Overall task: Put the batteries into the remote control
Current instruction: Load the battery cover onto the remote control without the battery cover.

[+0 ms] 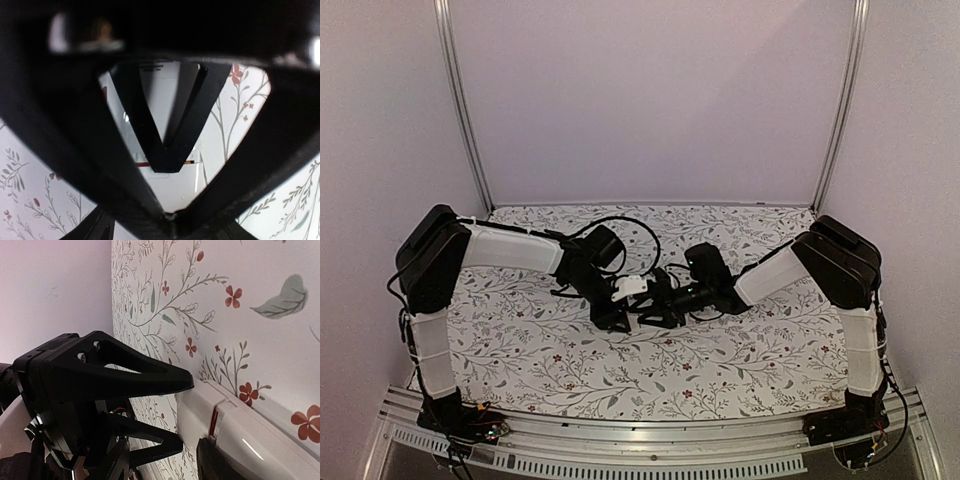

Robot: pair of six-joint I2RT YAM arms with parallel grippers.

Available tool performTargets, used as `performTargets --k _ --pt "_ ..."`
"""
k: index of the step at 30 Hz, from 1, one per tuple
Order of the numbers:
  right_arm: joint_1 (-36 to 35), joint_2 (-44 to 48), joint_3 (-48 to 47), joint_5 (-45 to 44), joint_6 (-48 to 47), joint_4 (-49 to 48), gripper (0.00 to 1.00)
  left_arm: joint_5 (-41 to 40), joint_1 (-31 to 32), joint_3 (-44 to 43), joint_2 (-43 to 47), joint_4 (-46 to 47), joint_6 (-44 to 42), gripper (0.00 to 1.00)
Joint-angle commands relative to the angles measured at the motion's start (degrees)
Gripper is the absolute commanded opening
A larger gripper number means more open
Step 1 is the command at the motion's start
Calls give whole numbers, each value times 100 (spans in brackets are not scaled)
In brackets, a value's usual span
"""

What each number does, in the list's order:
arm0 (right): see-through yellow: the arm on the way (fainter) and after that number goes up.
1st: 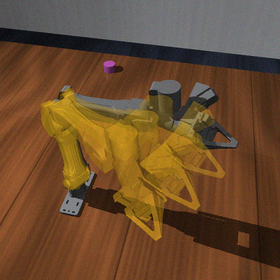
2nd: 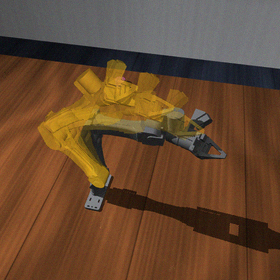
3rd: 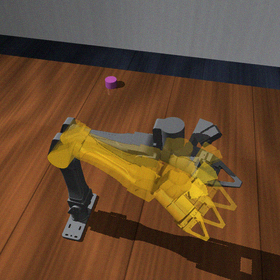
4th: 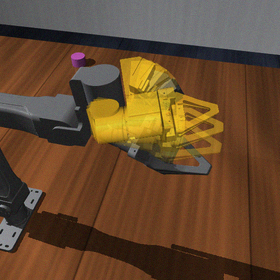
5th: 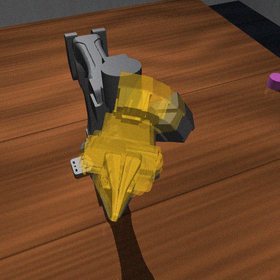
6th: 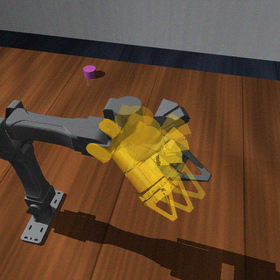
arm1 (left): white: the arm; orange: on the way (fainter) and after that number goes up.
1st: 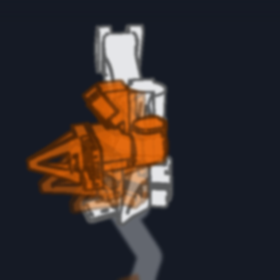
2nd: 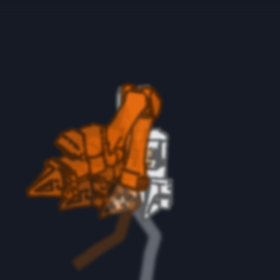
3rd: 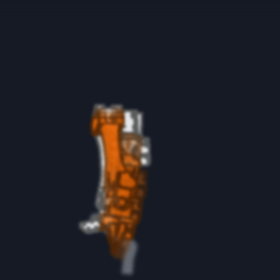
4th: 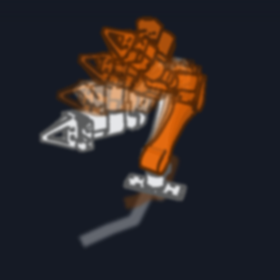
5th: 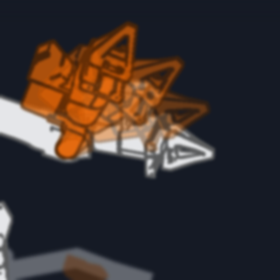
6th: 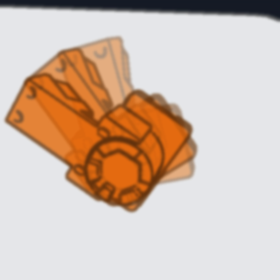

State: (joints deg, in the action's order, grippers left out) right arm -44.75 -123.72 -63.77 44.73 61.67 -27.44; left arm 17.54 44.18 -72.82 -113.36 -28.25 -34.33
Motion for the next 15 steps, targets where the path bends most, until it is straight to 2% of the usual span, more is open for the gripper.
performTargets --k 1,9,15 --pt "-192 -153 67 -271 -207 335 49 69 134 48 -62 2 -14 62" --pt "-183 -91 68 -303 -231 415 53 -18 110 192 56 86 38 70" --pt "-186 1 80 -272 -266 385 53 166 -54 588 592 811 402 77"
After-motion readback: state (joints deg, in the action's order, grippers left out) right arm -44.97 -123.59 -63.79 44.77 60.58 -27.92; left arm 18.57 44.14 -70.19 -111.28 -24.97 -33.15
